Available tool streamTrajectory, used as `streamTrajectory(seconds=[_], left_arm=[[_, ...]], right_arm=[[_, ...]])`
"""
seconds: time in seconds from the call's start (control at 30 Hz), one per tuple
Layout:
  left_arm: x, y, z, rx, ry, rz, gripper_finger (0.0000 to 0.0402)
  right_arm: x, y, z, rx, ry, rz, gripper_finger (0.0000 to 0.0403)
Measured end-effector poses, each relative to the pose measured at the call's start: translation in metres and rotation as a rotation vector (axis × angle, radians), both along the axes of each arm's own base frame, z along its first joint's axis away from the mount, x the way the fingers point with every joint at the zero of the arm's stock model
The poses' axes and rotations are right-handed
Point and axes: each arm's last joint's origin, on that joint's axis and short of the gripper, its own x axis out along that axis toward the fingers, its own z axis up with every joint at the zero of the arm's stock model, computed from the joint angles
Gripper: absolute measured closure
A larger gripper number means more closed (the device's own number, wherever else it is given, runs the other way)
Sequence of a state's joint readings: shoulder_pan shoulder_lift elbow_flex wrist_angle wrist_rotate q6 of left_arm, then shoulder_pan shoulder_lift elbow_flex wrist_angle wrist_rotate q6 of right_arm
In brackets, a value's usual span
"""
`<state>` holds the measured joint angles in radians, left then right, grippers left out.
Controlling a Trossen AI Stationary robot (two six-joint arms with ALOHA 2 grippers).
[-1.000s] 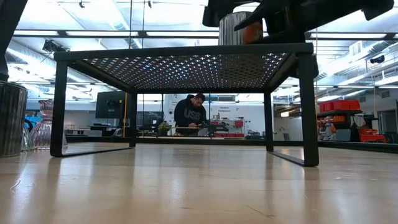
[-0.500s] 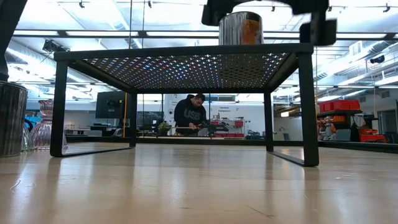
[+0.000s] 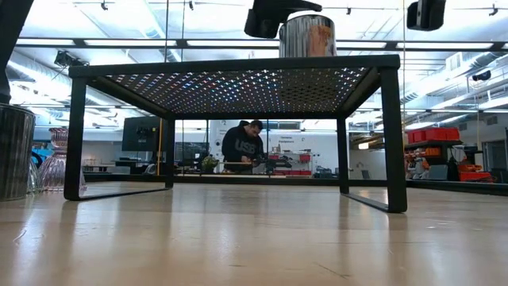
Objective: Pick & Place candle stick holders
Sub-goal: Put the silver scented candle on the shelf, then adjust the shelf
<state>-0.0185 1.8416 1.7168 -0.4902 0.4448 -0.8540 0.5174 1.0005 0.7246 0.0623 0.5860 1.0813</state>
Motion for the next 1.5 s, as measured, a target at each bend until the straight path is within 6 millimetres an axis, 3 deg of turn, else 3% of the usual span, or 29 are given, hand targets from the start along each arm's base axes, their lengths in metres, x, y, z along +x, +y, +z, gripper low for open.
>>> streamTrajectory(seconds=[0.4,0.6,0.8,1.0,1.2,1.5], left_arm=[[0.0,0.0,0.012,0.009,-0.103,-0.033,0.0107],[-0.017,0.016,0.04,0.127,-0.216,0.015,0.0107],[-0.052,0.035,0.071,0.259,-0.252,0.104,0.0106],[-0.097,0.056,0.086,0.492,-0.132,0.179,0.0106],[-0.142,0.065,0.105,0.623,-0.076,0.257,0.0106],[-0.203,0.081,0.119,0.735,0.07,0.394,0.0106]], right_arm=[[-0.013,-0.027,0.004,-0.044,0.049,-0.137,0.0298],[-0.011,-0.044,-0.006,-0.051,0.148,-0.224,0.0298],[-0.007,-0.065,-0.008,-0.031,0.166,-0.334,0.0298],[-0.004,-0.088,-0.01,-0.042,0.211,-0.323,0.0298],[0.001,-0.105,-0.015,-0.053,0.259,-0.302,0.0298],[0.023,-0.125,-0.028,-0.051,0.289,-0.26,0.0298]])
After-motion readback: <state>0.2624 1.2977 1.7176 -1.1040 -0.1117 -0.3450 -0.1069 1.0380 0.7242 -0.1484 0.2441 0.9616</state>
